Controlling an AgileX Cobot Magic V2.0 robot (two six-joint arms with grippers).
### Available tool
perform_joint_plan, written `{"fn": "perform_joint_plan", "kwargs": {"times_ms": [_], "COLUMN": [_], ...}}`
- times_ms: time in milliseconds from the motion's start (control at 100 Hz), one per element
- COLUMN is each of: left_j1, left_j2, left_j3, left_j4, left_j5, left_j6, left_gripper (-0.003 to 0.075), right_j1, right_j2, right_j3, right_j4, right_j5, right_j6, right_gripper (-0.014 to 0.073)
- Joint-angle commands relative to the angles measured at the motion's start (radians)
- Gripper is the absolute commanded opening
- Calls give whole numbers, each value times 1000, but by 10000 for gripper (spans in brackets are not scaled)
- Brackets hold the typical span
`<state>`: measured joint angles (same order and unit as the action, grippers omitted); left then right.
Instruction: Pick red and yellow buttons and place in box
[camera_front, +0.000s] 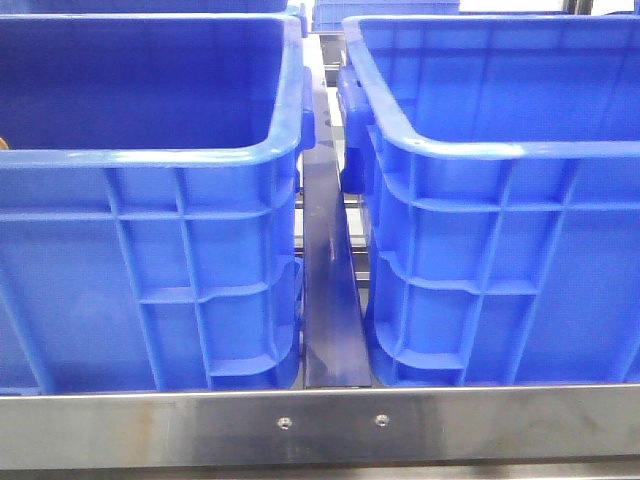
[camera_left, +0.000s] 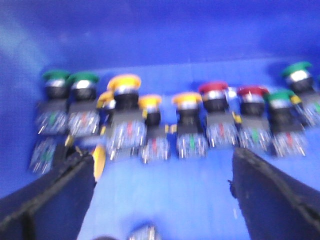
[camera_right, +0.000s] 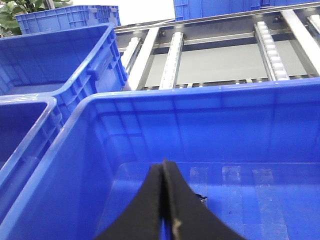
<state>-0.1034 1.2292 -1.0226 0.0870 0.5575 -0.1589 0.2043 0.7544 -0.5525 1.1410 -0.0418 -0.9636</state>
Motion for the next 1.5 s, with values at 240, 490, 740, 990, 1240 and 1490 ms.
{"fn": "perform_joint_plan", "kwargs": {"times_ms": [240, 490, 740, 990, 1240, 1490], "left_j1": [1, 60, 87, 90, 90, 90], "left_j2": [243, 305, 308, 333, 422, 447], "left_j3": [-191, -200, -200, -200, -200, -200], "left_j4": [24, 23, 29, 29, 29, 29], "left_j5": [-57, -71, -95, -97, -97, -103], "left_j6": [-14, -25, -23, -23, -23, -23], "left_gripper": [536, 536, 536, 536, 536, 492], "right_j1": [-6, -6, -6, -6, -6, -6], "right_j2": [-7, -7, -5, -5, -5, -5], "right_j3": [-26, -26, -26, -26, -26, -26], "right_j4": [-13, -13, -13, -13, -13, -13], "right_j5": [-21, -21, -21, -21, -21, -21], "right_j6": [-15, -15, -15, -15, -15, -15], "right_gripper": [-67, -67, -67, -67, -67, -67]}}
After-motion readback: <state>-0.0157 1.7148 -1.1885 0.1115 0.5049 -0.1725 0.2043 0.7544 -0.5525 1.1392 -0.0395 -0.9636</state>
